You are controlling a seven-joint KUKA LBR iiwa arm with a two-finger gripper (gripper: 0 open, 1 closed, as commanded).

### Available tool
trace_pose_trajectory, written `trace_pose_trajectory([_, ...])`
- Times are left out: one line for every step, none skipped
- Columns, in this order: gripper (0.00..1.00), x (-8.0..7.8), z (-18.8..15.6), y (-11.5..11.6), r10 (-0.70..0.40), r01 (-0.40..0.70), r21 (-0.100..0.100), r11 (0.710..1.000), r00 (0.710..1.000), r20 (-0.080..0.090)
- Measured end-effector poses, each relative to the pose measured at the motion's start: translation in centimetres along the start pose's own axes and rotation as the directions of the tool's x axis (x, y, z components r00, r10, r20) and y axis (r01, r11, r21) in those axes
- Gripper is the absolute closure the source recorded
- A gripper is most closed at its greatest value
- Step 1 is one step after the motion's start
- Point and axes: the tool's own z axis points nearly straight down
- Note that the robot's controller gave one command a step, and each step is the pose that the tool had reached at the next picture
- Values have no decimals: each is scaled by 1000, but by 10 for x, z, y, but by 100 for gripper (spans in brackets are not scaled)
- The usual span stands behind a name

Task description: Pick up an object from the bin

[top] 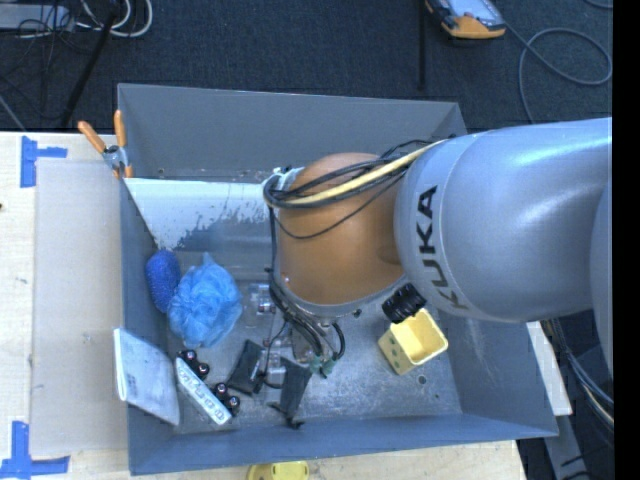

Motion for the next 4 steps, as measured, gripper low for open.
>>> trace_pose_trajectory([0,0,-2,0,2,-2,-1,1000,1000,3])
trace_pose_trajectory([0,-37,-3,-2,-68,68,-2,998,998,11])
trace_pose_trajectory([0,-32,22,-45,-201,201,-2,979,979,13])
trace_pose_trajectory([0,-35,77,-80,-375,375,3,927,927,14])
